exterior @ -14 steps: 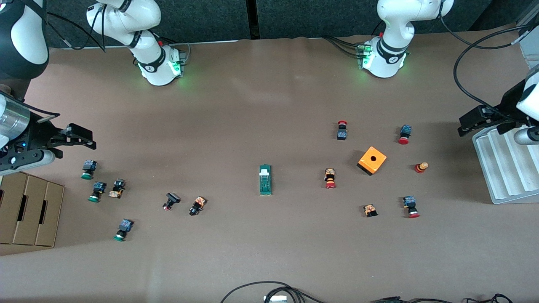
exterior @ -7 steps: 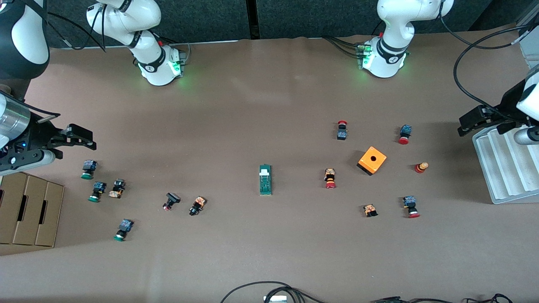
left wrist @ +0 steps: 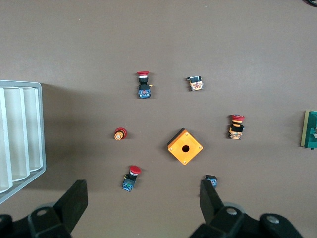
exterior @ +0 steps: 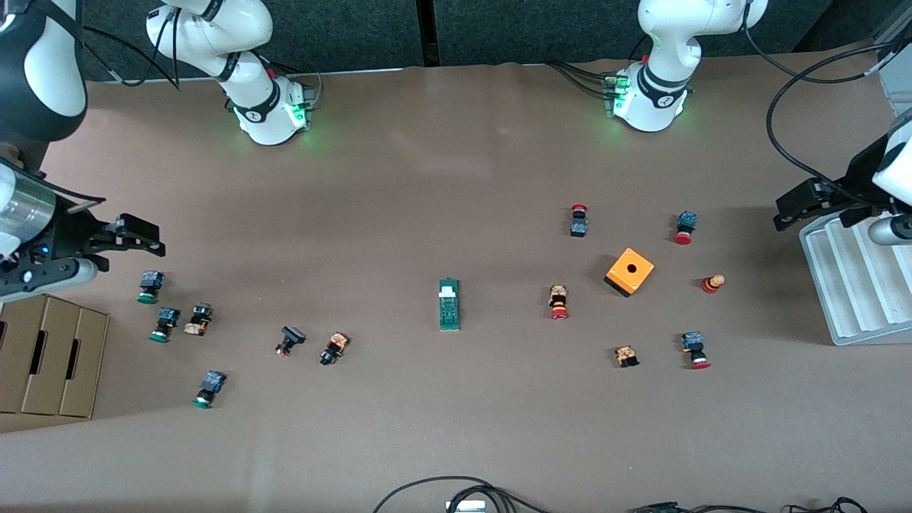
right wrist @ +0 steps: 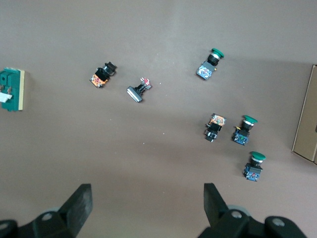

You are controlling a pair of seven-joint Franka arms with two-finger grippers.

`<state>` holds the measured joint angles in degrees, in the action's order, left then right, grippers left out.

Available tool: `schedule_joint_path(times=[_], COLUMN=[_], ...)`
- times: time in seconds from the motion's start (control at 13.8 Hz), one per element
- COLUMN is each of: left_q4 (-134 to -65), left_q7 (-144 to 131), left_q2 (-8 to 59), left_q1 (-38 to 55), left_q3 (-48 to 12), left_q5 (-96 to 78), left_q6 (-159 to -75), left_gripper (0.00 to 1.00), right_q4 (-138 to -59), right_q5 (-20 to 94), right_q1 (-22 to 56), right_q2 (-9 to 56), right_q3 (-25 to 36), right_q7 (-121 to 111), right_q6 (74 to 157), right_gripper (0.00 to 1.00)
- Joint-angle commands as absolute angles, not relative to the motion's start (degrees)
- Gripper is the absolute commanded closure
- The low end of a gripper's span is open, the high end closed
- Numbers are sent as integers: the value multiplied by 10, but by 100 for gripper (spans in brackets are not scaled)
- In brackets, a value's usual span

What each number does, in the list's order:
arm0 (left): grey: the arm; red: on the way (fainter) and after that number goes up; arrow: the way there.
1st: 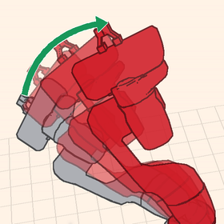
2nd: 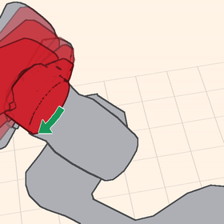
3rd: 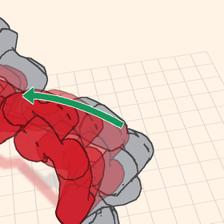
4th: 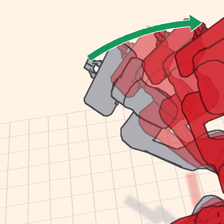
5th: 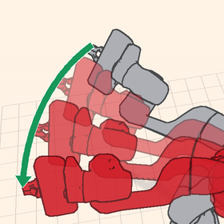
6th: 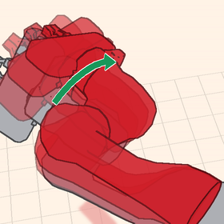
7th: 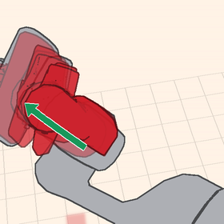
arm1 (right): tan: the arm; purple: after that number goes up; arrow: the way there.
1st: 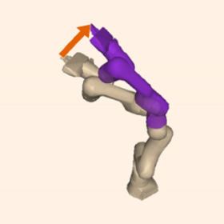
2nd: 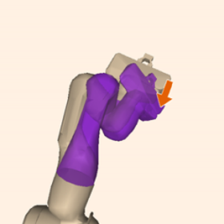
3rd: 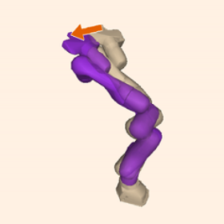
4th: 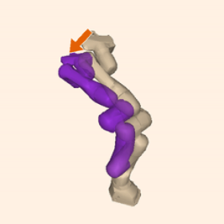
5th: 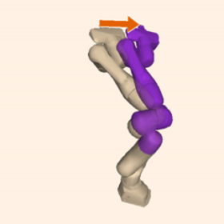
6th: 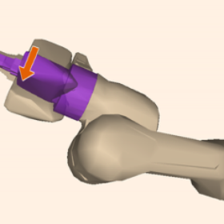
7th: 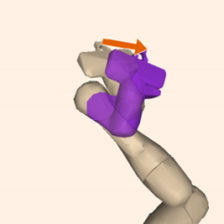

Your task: Close load switch with both arms

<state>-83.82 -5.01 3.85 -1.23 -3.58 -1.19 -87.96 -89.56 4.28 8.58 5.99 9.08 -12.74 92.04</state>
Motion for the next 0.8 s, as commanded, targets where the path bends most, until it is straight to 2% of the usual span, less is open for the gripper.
schedule_joint_path(times=[0.0, 0.22, 0.51, 0.73], left_q4=[-839, -839, -836, -837], left_q7=[-56, -54, -74, -100], left_q2=[34, 36, 38, 32], left_q1=[-12, -12, -11, 8], left_q3=[-39, -50, -120, -166], left_q5=[-9, -11, -9, 24], left_q6=[-874, -876, -881, -888], left_gripper=[0, 0, 0, 0], right_q4=[-889, -889, -889, -890], right_q5=[44, 91, 100, 100], right_q1=[89, 105, 172, 175], right_q2=[68, 76, 87, 92], right_q3=[90, 85, 86, 87], right_q7=[-141, -126, 19, 33], right_q6=[914, 918, 933, 943], right_gripper=[0, 1, 1, 1])
